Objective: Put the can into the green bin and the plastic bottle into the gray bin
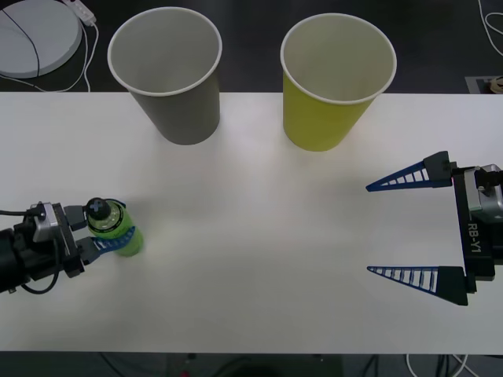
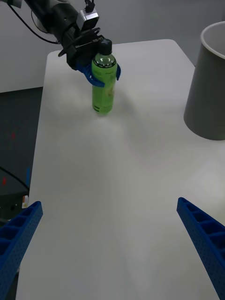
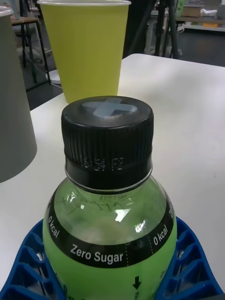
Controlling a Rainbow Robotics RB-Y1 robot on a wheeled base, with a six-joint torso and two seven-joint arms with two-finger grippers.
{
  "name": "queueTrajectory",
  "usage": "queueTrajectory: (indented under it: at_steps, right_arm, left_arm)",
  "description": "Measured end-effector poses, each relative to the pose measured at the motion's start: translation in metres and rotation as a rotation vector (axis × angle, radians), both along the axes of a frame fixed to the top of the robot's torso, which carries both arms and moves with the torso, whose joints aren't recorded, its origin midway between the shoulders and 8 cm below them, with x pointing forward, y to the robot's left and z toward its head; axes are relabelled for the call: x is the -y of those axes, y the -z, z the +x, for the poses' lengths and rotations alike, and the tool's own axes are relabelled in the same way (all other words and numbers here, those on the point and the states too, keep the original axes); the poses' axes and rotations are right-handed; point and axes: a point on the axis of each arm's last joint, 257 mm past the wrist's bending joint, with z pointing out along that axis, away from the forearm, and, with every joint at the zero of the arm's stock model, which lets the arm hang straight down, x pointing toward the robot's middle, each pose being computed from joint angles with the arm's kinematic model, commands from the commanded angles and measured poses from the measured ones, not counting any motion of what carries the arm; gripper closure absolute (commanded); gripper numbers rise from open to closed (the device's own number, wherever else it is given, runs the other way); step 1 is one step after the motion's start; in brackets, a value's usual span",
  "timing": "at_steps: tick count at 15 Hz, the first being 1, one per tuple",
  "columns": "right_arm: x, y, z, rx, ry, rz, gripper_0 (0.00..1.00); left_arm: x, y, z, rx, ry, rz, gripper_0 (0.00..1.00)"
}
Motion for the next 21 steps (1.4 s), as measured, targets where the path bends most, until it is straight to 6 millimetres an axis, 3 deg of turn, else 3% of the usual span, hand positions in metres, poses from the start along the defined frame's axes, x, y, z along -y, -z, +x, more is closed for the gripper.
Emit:
queueTrajectory:
  at_steps: [6,13,21]
  right_arm:
    - [0.000,0.000,0.000,0.000,0.000,0.000,0.00]
    - [0.000,0.000,0.000,0.000,0.000,0.000,0.00]
    - [0.000,0.000,0.000,0.000,0.000,0.000,0.00]
  left_arm:
    - [-0.012,-0.021,-0.001,-0.074,-0.015,0.062,1.00]
    - [-0.008,-0.062,0.014,-0.146,-0.088,0.018,1.00]
    - [-0.015,-0.092,0.021,-0.262,-0.195,0.113,1.00]
